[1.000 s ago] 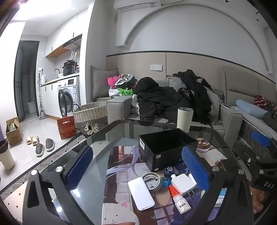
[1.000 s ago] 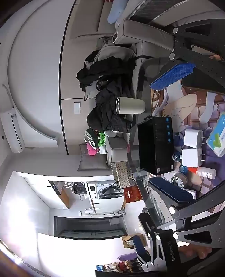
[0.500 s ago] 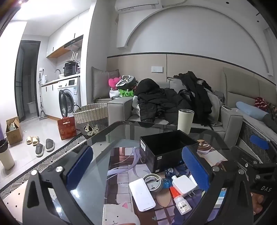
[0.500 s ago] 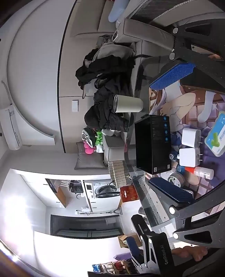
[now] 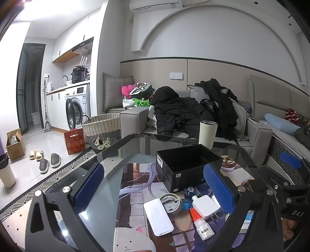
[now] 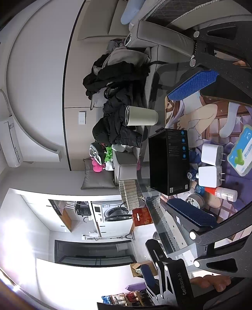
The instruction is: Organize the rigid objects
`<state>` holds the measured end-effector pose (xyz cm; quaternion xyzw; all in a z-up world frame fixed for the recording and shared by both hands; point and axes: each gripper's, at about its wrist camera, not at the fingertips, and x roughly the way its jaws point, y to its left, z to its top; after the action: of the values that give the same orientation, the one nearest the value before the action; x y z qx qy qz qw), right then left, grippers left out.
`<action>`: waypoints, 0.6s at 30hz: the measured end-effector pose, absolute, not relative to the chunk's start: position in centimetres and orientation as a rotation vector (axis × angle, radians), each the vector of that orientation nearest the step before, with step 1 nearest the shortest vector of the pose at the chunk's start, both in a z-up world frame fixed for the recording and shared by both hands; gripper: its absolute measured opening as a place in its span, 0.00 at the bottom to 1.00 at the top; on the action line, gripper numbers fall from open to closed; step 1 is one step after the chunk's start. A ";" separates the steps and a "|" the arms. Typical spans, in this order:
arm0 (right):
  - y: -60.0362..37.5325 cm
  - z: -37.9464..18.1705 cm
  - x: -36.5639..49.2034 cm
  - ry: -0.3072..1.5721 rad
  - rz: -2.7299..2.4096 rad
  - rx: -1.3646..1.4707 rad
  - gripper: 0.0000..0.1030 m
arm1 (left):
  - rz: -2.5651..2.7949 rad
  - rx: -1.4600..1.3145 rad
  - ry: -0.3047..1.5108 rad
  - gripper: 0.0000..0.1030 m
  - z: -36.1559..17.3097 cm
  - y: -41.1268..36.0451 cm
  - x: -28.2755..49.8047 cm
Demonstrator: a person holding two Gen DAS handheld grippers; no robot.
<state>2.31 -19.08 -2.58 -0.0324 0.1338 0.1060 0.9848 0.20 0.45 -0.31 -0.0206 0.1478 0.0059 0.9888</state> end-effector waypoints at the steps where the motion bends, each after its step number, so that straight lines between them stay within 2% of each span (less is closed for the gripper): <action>1: -19.1 -2.6 2.3 0.269 0.215 -0.064 1.00 | 0.012 -0.040 0.296 1.00 -0.3 0.4 0.2; 18: -19.2 -2.9 2.5 0.277 0.218 -0.069 1.00 | 0.013 -0.043 0.295 1.00 -0.4 0.5 0.2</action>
<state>2.54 -19.23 -2.89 -0.0345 0.1378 0.1085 0.9839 0.19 0.55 -0.36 -0.0215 0.1472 0.0063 0.9889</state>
